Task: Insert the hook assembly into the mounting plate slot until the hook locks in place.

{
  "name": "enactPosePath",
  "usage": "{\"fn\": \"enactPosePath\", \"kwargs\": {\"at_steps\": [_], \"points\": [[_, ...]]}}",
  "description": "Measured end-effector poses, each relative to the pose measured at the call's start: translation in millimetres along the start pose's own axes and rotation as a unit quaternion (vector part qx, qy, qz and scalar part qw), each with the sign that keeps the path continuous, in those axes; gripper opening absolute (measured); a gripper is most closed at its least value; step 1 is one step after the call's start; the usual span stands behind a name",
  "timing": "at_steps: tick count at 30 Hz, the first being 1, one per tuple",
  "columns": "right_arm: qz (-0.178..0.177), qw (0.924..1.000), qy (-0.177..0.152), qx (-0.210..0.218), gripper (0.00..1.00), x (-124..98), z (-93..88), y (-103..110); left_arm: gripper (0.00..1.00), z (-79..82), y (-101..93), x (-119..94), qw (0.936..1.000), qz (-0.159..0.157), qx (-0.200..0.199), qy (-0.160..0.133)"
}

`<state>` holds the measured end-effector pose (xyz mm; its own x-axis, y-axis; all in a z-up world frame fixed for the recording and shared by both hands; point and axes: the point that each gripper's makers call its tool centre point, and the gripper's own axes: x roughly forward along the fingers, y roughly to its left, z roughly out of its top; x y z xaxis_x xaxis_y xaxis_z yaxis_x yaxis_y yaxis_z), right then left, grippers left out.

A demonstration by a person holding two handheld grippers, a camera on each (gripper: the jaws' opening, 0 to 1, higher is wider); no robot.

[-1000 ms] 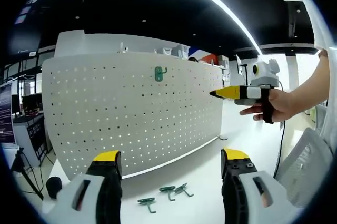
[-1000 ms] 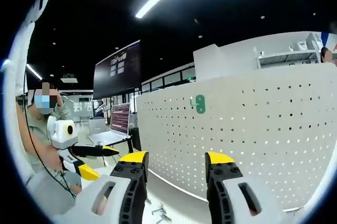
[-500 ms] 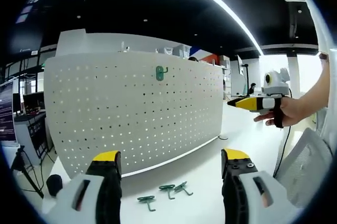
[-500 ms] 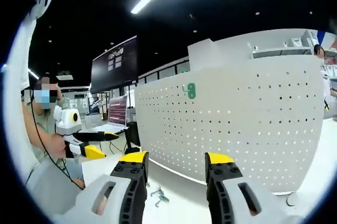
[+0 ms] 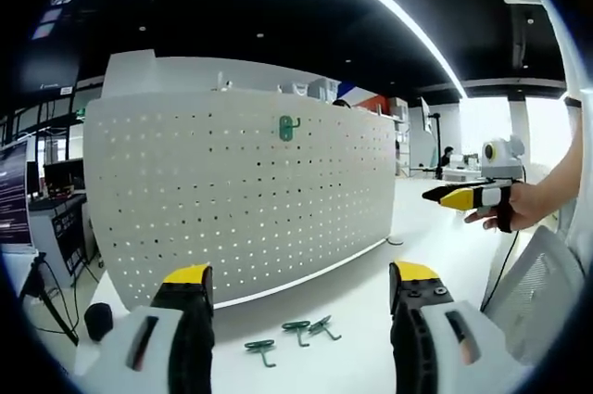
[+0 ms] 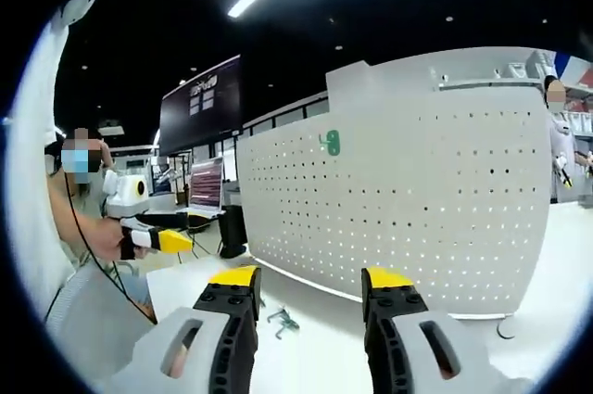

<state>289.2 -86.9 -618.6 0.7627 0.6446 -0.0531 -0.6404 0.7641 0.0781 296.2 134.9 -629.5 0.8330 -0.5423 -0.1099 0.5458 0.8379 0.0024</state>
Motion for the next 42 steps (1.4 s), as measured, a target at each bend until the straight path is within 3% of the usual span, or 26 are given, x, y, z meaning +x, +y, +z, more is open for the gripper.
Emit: {"fn": "enactPosePath", "kwargs": {"at_steps": [13,27,42], "points": [[-0.014,0.9998,0.014,0.000,0.41,-18,-12.0,0,0.80,-10.5,0.2,-10,0.9999,0.007,-0.006,0.007],[-0.020,0.9996,0.020,0.004,0.41,-20,-14.7,-2,0.80,-15.1,1.0,-11,0.9999,0.004,-0.002,0.016],[-0.015,0.9996,0.025,0.004,0.41,-19,-17.0,0,0.78,-30.1,11.6,-6,0.9936,-0.048,0.045,0.092]]}}
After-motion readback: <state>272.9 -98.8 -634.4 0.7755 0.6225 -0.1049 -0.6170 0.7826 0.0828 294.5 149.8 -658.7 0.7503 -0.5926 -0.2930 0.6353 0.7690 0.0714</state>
